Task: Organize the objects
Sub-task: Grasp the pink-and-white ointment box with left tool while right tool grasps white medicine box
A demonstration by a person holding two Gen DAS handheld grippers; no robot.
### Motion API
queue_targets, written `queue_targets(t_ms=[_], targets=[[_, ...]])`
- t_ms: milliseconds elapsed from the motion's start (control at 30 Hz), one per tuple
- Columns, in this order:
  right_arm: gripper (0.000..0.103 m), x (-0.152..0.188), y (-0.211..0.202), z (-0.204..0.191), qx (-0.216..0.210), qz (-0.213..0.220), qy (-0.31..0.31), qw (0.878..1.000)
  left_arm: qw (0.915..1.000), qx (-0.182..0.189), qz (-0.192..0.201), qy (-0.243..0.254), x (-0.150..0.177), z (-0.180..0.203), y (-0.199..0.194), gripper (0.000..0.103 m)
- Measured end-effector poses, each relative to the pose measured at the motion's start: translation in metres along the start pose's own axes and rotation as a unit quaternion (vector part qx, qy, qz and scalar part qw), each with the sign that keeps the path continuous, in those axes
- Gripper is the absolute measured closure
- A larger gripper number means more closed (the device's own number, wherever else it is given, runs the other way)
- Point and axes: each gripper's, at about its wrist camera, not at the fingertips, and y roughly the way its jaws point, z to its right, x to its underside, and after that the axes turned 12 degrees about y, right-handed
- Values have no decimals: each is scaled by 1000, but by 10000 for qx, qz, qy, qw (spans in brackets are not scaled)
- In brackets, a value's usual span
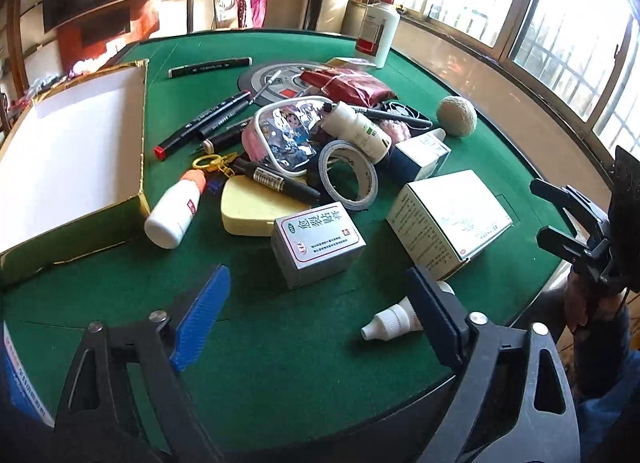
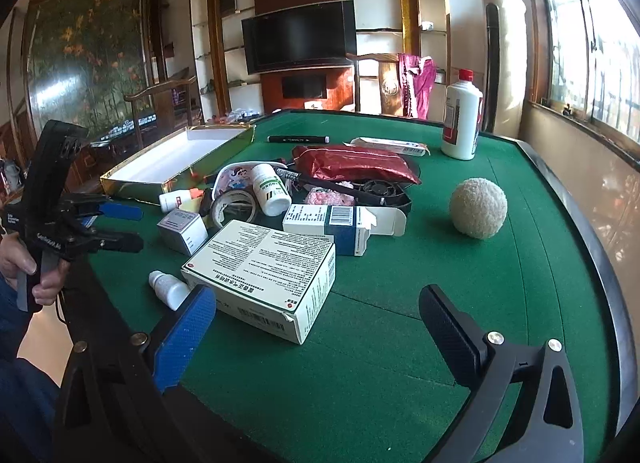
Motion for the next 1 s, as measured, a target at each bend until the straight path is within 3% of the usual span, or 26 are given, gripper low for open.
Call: queue_targets(t_ms=[33,167,233,400,467,533,633,667,833,1000], targets=[[1,0,1,3,-71,-56,88,9999,10000,-38,-27,-5,-2,0,2,26],[1,-1,-4,14,-277,-22,383,9989,9987,-183,-158,-449,-10,-3,9,26],[1,-1,-7,14,-292,50,409,9987,9978,-445,-159,-467,-17,2,11,26],[1,0,-15,14,-440,192,415,9980,9911,-1016,-740,-428,-28,12,37,26],[1,0,-17,14,-506,200,413,9977,9889,-1119,-787,-581,-28,9,44,26],[1,0,-17,15,-531,170,428,9975,9878,-1140,-797,-696,-27,4,50,26],[1,0,-18,17,-609,166,440,9970,9860,-1225,-802,-794,-24,-2,54,55],[1,1,-19,17,-618,180,452,9969,9860,-1256,-795,-757,-24,-2,53,57],[1,1,-21,17,-554,234,442,9972,9901,-965,-665,-777,-19,-6,43,57],[1,1,-12,12,-365,-9,372,9986,9896,-1020,-566,-848,-8,-15,28,57]])
